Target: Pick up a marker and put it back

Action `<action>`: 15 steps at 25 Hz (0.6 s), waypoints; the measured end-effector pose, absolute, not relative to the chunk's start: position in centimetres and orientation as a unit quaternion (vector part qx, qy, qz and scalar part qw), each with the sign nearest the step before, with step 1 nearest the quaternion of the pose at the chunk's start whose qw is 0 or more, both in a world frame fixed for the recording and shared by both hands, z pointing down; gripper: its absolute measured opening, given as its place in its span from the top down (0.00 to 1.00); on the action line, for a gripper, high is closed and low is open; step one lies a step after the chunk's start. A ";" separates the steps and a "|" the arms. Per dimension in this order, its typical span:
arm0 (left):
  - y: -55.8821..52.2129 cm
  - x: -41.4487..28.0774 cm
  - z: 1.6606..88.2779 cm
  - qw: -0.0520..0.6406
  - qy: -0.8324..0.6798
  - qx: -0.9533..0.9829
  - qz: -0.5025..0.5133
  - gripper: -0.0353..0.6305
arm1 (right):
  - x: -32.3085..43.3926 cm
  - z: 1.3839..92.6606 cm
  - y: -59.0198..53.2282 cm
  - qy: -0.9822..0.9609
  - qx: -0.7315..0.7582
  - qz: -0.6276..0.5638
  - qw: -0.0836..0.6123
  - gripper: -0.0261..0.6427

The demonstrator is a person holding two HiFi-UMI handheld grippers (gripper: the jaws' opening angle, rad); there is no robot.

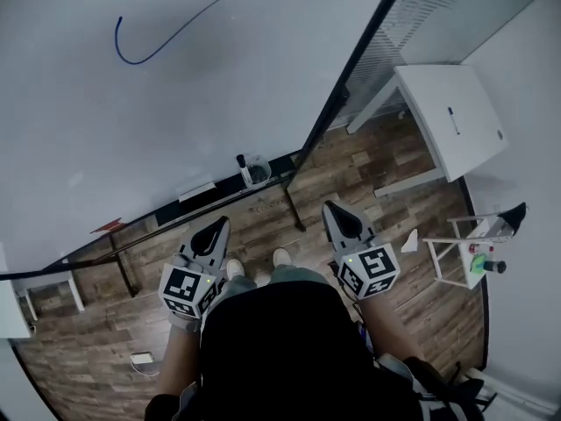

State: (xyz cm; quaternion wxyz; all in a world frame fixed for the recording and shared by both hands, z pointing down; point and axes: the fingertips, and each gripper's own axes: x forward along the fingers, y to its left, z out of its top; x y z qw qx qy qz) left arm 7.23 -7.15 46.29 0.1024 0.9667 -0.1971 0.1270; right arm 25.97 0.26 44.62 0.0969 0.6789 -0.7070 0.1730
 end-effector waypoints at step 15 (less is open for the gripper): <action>-6.7 10.0 46.3 0.093 -0.153 0.976 0.124 0.92 | 26.2 45.0 2.5 -0.691 0.695 0.175 0.099 0.92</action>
